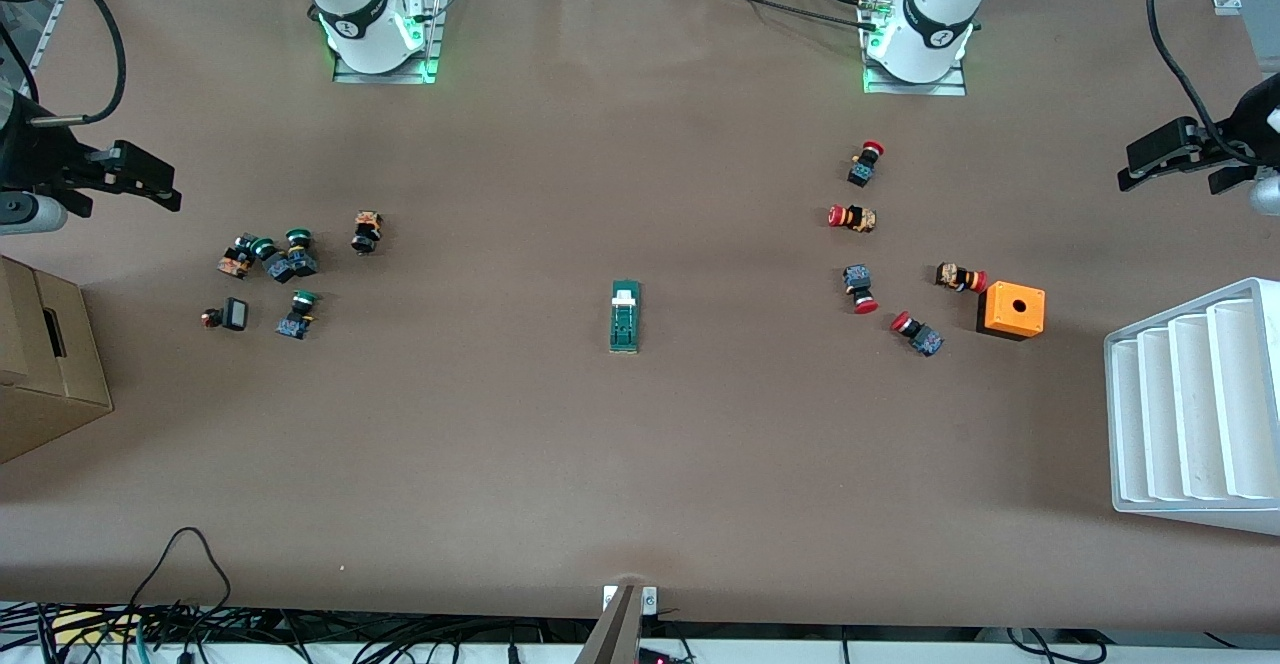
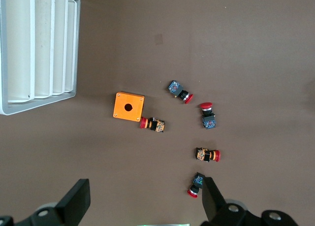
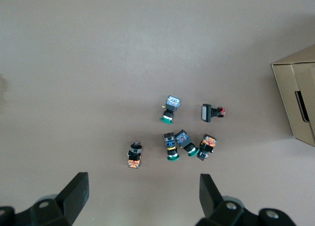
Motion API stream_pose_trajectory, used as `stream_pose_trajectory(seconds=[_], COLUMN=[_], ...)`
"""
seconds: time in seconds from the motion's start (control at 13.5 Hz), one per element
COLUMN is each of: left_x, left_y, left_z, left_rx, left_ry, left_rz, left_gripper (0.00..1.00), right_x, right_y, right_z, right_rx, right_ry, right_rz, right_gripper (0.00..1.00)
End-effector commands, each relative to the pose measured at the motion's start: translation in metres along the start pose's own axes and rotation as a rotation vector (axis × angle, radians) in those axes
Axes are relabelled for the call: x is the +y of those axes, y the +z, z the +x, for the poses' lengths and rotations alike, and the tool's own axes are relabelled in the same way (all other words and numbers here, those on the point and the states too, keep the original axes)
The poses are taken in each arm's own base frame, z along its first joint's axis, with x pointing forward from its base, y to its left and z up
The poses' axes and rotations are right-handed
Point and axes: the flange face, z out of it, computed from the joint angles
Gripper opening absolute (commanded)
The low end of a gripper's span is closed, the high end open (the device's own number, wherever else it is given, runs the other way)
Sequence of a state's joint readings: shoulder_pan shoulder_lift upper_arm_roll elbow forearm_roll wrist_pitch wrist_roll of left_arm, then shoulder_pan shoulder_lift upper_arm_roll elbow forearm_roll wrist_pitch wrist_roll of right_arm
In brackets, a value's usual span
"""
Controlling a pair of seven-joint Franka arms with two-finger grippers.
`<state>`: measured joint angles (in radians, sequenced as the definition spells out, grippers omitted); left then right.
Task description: Close load switch with both arms
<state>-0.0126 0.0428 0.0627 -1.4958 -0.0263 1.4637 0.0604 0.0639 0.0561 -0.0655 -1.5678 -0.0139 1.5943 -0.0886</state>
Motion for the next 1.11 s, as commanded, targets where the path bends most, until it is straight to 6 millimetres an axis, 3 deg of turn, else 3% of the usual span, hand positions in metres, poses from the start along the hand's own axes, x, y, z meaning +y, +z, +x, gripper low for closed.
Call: stream_pose_trajectory(seconds=[0.0,0.3,0.52,0.67,0.89,1.04], left_x=[0.0,0.011,0.053,0.096,0.194,0.242], left_y=[-0.006,-0.009,-0.017,-0.015,-0.004,0.006], left_z=[-0.005,-0.004,-0.005,-0.007,-0.015,-0.017], left_rx=[0.016,0.02,0.037,0.037,0.06,0.084], left_ry=[0.02,0.023,0.043,0.038,-0.013,-0.026], left_rz=[-0.008,-0.02,-0.021,-0.022,-0.031,-0.046], left_gripper=[1.0,1.0,1.0,1.0,1.0,1.0], right_x=[0.0,0.002,0.004,0.005,0.006,0.007], right_y=[-0.007,-0.006,-0.006,-0.006,-0.004,-0.005], right_z=[-0.001,0.0,0.0,0.0,0.0,0.0], right_rx=[-0.003,-0.003,-0.001,0.0,-0.004,-0.006], right_ry=[-0.008,-0.002,0.0,0.001,0.004,0.007], right_rz=[-0.02,-0.018,-0.032,-0.034,-0.033,-0.032], right_gripper=[0.99,0.99,0.99,0.99,0.99,0.99])
